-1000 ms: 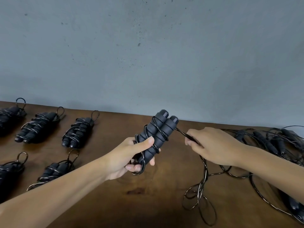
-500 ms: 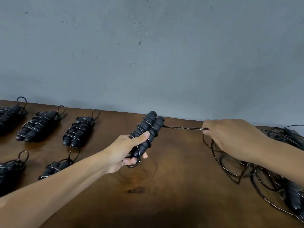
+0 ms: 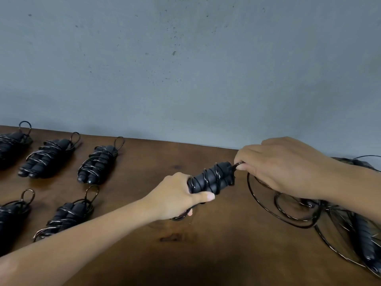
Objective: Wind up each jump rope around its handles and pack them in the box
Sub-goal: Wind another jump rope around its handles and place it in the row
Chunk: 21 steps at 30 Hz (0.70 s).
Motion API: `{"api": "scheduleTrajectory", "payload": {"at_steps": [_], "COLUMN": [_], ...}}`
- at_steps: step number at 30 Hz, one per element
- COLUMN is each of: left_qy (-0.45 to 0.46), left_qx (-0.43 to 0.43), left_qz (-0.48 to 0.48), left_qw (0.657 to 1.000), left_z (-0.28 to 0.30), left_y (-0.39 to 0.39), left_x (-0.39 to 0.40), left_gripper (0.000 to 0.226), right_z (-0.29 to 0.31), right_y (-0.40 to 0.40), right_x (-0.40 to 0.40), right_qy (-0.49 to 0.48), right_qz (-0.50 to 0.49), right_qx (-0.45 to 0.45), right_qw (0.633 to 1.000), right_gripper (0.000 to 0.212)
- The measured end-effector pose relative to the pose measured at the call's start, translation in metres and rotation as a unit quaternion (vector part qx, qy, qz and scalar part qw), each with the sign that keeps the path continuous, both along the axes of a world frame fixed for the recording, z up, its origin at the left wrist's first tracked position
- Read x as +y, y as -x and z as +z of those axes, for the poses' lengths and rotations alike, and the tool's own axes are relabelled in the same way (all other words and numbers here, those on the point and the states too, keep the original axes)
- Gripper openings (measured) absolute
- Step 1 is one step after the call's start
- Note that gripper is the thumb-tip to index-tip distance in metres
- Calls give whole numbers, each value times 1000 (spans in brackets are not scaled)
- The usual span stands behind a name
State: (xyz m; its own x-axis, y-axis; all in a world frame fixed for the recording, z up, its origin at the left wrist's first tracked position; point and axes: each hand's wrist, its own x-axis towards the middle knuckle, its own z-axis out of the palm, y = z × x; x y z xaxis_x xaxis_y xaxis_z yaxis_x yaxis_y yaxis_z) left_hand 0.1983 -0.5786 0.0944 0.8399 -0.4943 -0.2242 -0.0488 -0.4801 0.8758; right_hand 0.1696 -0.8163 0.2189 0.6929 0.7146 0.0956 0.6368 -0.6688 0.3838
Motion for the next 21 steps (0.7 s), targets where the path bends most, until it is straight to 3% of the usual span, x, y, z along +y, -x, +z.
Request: {"api": "scheduleTrajectory", "payload": {"at_steps": [3, 7, 11, 13, 16, 19, 21], "left_qy": [-60, -98, -145, -166, -180, -201, -216], "left_qx": [-83, -149, -206, -226, -249, -270, -273], "left_qz": [-32, -73, -125, -150, -175, -188, -203], "left_qw": [994, 981, 960, 948, 936, 923, 915], "left_z": [-1, -6, -8, -8, -6, 0, 6], "left_y": [7, 6, 6, 7, 6, 3, 1], "left_x": [-2, 4, 11, 13, 14, 15, 15], "left_gripper": [35, 41, 47, 49, 48, 49, 47], "right_z": [-2, 0, 0, 0, -4, -10, -12], "right_y": [-11, -19, -22, -23, -21, -20, -24], "right_x": [-9, -17, -20, -21, -19, -15, -12], "right_qy": [-43, -89, -31, -5, -18, -19, 2], "right_qz": [23, 7, -116, -129, -68, 32, 53], "right_qx": [-15, -11, 72, 87, 85, 93, 111], "right_qw": [999, 996, 990, 988, 994, 995, 992], "right_gripper": [26, 39, 63, 66, 52, 19, 20]}}
